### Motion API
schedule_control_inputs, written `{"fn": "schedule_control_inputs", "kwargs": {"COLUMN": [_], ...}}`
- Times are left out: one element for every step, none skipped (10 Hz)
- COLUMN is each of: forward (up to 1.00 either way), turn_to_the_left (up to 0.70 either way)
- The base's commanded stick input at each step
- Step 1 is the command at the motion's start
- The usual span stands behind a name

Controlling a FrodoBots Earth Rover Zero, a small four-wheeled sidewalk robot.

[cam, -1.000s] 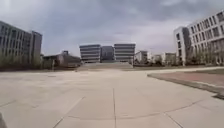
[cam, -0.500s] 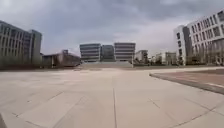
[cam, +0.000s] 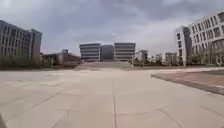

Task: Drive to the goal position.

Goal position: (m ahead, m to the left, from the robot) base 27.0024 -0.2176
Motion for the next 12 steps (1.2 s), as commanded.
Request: {"fn": "schedule_control_inputs", "kwargs": {"forward": [0.7,0.7,0.7,0.7,0.7,0.7,0.7,0.7,0.7,0.7,0.7,0.7], "turn_to_the_left": [0.0,0.0,0.0,0.0,0.0,0.0,0.0,0.0,0.0,0.0,0.0,0.0]}}
